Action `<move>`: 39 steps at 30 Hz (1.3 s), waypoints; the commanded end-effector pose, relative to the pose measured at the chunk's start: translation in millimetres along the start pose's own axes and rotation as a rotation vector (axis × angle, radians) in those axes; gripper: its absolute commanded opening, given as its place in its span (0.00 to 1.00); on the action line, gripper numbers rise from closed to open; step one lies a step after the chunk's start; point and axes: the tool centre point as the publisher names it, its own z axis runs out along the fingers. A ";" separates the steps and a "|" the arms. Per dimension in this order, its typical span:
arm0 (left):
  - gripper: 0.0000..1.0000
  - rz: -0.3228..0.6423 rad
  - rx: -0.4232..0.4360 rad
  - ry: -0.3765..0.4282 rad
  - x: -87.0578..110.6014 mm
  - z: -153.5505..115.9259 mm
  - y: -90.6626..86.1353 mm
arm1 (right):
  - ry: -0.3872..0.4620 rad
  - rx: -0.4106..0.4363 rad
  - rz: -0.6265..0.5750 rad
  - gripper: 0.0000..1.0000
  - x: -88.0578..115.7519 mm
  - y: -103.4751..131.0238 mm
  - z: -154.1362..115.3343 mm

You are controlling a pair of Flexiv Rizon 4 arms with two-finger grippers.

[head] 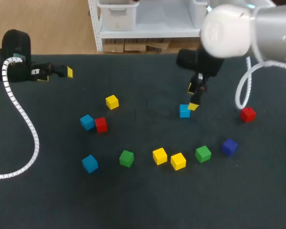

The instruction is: Place the blue cubes, place green cubes on the blue cubes, place the yellow cubes on the green cubes, then place the red cubes on the yellow cubes, and place purple cube on the red cubes.

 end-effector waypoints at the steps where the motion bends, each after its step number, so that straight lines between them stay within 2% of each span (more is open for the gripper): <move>1: 1.00 0.002 0.011 -0.006 1.3 -0.3 2.3 | -0.053 0.015 0.016 1.00 9.6 8.8 -19.5; 9: 1.00 0.002 0.011 -0.006 1.3 -0.3 2.3 | -0.147 0.040 0.070 1.00 16.5 13.1 -45.2; 19: 1.00 0.002 0.011 -0.006 1.3 -0.3 2.3 | -0.312 0.054 0.190 1.00 28.8 6.2 -85.5; 26: 1.00 0.002 0.011 -0.006 1.3 -0.3 2.3 | -0.402 0.067 0.254 1.00 40.6 -0.6 -102.3; 39: 1.00 0.002 0.011 -0.006 1.3 -0.3 2.3 | -0.557 0.104 0.311 1.00 44.0 -1.0 -130.2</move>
